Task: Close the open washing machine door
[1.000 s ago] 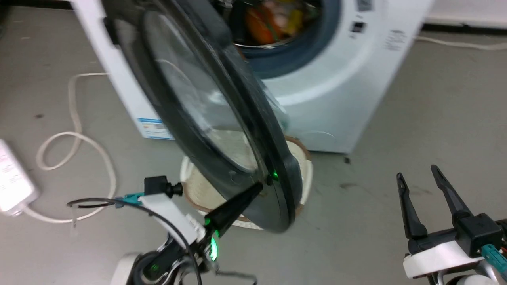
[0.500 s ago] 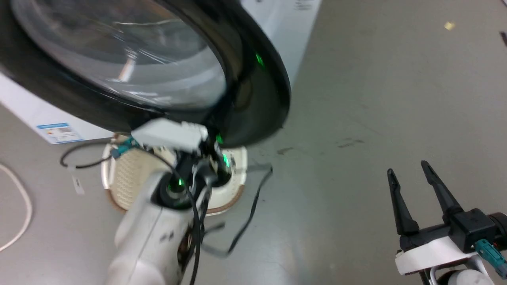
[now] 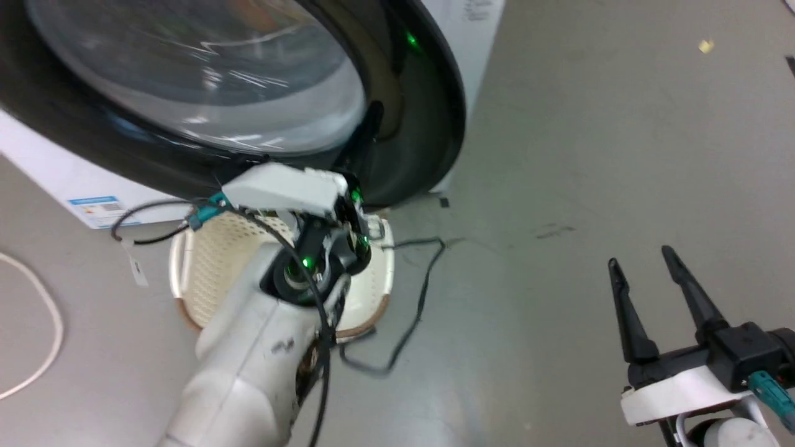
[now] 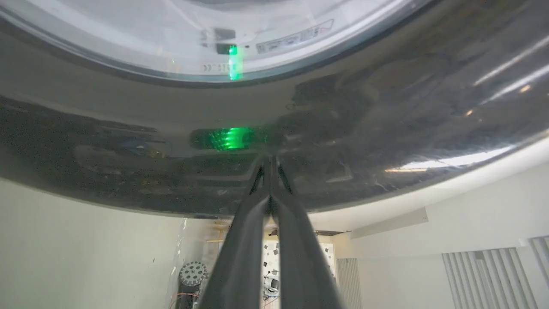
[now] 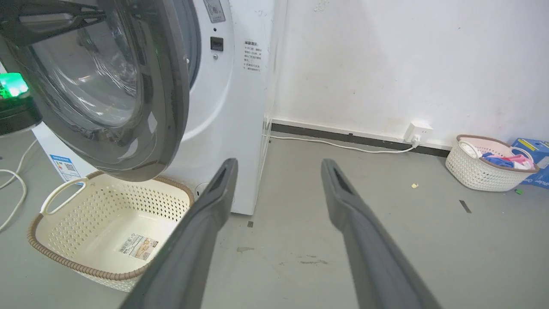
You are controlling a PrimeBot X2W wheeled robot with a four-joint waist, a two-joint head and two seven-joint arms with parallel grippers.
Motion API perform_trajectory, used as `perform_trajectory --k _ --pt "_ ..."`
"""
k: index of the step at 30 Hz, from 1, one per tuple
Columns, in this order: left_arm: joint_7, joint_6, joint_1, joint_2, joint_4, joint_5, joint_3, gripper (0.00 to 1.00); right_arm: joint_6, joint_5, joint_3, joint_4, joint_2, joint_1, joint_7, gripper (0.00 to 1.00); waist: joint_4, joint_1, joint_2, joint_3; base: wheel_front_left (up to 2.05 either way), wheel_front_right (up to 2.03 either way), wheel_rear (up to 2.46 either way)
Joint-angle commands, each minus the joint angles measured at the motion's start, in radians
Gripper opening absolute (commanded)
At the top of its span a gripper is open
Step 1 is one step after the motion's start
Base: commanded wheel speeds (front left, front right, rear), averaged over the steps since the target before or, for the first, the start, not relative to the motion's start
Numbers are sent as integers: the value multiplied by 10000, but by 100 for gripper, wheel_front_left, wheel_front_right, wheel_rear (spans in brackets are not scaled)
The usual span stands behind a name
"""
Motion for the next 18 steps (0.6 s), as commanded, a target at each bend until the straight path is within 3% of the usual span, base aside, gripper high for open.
perform_trajectory --k 1,6,7,8,10,13,18 --pt "5 -65 483 98 -400 397 -63 0 6 33 -61 -114 31 43 -42 100 452 0 -1 -408 0 0 0" --pt "-660 -68 2046 1000 -2278 2506 -609 0 6 440 -111 -258 31 362 -42 100 1305 0 -1 -1148 0 0 0" --pt "-940 -68 2394 1306 -2568 3125 -820 23 6 612 -147 -298 31 432 -42 100 1506 0 -1 -1305 0 0 0" --pt "-1223 -69 2712 1617 -2732 3747 -987 100 6 596 -124 -345 31 493 -42 100 1677 0 -1 -1432 0 0 0" --pt "-1627 -69 3271 2181 -2960 5050 -1174 100 6 530 -69 -440 31 631 -42 100 2017 0 -1 -1700 0 0 0" --pt "-1808 168 4033 2726 -3162 7293 -577 100 6 428 -12 -562 30 847 -42 100 2485 0 -1 -2023 0 0 0" --pt "-1819 1108 5646 2791 -4422 11737 946 100 6 306 201 -669 2 1167 -42 100 3037 0 -1 -2413 0 0 0"
